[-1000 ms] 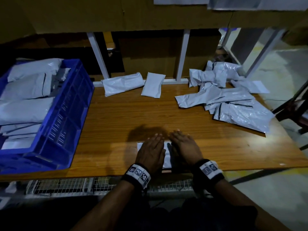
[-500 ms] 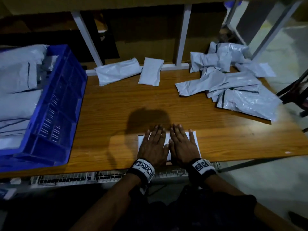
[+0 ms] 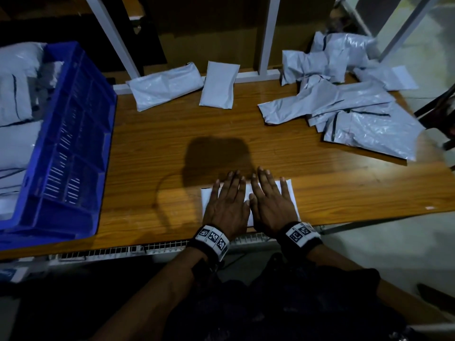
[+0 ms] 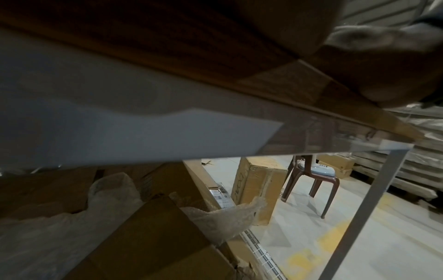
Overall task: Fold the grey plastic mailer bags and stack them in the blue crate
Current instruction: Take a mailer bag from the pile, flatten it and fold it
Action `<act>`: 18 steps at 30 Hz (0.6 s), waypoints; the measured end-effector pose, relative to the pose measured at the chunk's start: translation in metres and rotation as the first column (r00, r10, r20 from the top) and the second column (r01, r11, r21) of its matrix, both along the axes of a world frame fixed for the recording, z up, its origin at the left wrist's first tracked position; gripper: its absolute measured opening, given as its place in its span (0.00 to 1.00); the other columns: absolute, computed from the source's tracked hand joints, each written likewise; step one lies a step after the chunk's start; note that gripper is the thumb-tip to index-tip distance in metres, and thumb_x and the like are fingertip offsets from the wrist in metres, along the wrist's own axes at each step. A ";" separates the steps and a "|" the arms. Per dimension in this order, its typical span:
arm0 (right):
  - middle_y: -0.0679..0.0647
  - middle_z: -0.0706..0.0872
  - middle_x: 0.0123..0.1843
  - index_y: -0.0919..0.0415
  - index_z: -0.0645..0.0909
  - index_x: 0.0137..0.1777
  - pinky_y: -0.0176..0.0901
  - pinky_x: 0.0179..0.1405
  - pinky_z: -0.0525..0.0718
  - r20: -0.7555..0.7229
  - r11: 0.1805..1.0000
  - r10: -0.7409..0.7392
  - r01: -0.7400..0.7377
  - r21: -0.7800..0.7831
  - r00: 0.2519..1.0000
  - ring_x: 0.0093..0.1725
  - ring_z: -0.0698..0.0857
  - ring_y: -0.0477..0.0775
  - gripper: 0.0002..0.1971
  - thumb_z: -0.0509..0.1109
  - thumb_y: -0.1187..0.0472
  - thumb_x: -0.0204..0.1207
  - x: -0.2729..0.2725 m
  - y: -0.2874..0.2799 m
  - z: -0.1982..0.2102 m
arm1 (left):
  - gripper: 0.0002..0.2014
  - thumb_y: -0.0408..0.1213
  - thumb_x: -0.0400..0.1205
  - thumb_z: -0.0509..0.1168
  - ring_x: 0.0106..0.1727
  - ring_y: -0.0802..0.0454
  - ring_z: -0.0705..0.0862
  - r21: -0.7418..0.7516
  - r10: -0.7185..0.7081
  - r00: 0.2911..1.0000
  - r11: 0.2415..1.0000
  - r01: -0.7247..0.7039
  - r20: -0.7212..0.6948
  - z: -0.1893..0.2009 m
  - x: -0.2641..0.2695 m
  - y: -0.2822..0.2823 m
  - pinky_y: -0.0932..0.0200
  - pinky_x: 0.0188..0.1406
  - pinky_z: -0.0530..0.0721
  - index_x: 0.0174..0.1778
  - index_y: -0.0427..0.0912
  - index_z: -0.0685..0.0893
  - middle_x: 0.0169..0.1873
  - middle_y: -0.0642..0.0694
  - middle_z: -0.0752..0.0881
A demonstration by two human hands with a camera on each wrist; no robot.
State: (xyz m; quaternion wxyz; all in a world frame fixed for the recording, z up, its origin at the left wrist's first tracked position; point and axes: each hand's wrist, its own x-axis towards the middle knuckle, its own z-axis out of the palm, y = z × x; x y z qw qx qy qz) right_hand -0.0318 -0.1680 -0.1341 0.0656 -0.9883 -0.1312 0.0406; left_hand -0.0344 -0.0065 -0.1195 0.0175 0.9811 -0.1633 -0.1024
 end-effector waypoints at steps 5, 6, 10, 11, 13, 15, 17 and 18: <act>0.60 0.41 0.93 0.59 0.48 0.92 0.70 0.87 0.42 -0.009 0.999 -0.021 0.021 -0.042 1.000 0.91 0.39 0.56 0.33 0.36 0.46 0.90 0.000 0.001 0.000 | 0.36 0.54 0.87 0.29 0.90 0.46 0.36 0.016 -0.002 1.000 1.000 0.002 -0.002 0.000 0.000 0.000 0.35 0.87 0.40 0.90 0.39 0.43 0.90 0.41 0.40; 0.60 0.40 0.93 0.59 0.48 0.92 0.72 0.87 0.41 -0.009 0.998 -0.029 0.029 -0.057 1.000 0.91 0.39 0.57 0.33 0.36 0.46 0.90 0.000 0.002 0.001 | 0.36 0.54 0.87 0.28 0.90 0.45 0.35 0.028 -0.006 1.000 1.000 0.006 -0.003 0.000 0.000 -0.001 0.35 0.87 0.39 0.90 0.39 0.43 0.90 0.41 0.40; 0.62 0.41 0.92 0.57 0.48 0.92 0.80 0.83 0.34 -0.023 0.993 -0.085 0.082 -0.088 0.996 0.91 0.35 0.59 0.32 0.38 0.46 0.89 -0.003 0.008 0.005 | 0.36 0.54 0.87 0.29 0.90 0.45 0.34 0.052 -0.004 1.000 0.999 0.004 -0.010 0.003 -0.001 -0.002 0.33 0.86 0.37 0.90 0.39 0.41 0.90 0.41 0.38; 0.62 0.41 0.92 0.57 0.49 0.92 0.80 0.82 0.34 -0.034 0.992 -0.089 0.086 -0.089 0.995 0.91 0.35 0.59 0.33 0.37 0.46 0.89 -0.003 0.008 0.007 | 0.35 0.54 0.88 0.30 0.90 0.45 0.33 0.052 0.000 1.000 0.999 0.001 -0.007 0.004 -0.001 -0.003 0.33 0.86 0.37 0.90 0.40 0.41 0.90 0.41 0.37; 0.62 0.39 0.92 0.55 0.49 0.92 0.80 0.82 0.32 -0.057 0.993 -0.090 0.086 -0.078 0.994 0.90 0.34 0.60 0.33 0.35 0.44 0.88 -0.004 0.007 0.010 | 0.35 0.53 0.89 0.33 0.90 0.45 0.34 0.037 -0.001 1.000 0.999 0.000 0.009 0.006 -0.001 -0.002 0.33 0.86 0.37 0.91 0.40 0.41 0.90 0.41 0.37; 0.62 0.36 0.92 0.54 0.46 0.92 0.80 0.81 0.31 -0.093 0.995 -0.082 0.077 -0.063 0.992 0.89 0.31 0.62 0.35 0.32 0.42 0.87 -0.004 0.006 0.015 | 0.36 0.55 0.88 0.33 0.90 0.46 0.33 0.012 0.001 1.000 1.000 -0.002 0.008 0.007 -0.002 0.000 0.35 0.87 0.35 0.91 0.39 0.42 0.90 0.41 0.38; 0.62 0.36 0.92 0.54 0.44 0.92 0.80 0.80 0.30 -0.116 0.995 -0.099 0.095 -0.037 0.988 0.89 0.29 0.63 0.36 0.32 0.38 0.87 -0.006 0.002 0.020 | 0.40 0.60 0.85 0.32 0.90 0.46 0.36 -0.065 0.039 0.999 0.997 -0.039 0.003 0.008 -0.003 0.004 0.38 0.87 0.35 0.91 0.39 0.44 0.91 0.41 0.42; 0.62 0.38 0.92 0.52 0.44 0.92 0.80 0.81 0.31 -0.122 0.992 -0.126 0.125 -0.016 0.985 0.89 0.30 0.64 0.37 0.34 0.36 0.87 -0.007 -0.001 0.024 | 0.42 0.63 0.84 0.34 0.91 0.46 0.39 -0.125 0.096 0.995 0.988 -0.093 0.019 0.012 -0.004 0.007 0.38 0.88 0.37 0.91 0.40 0.47 0.91 0.40 0.45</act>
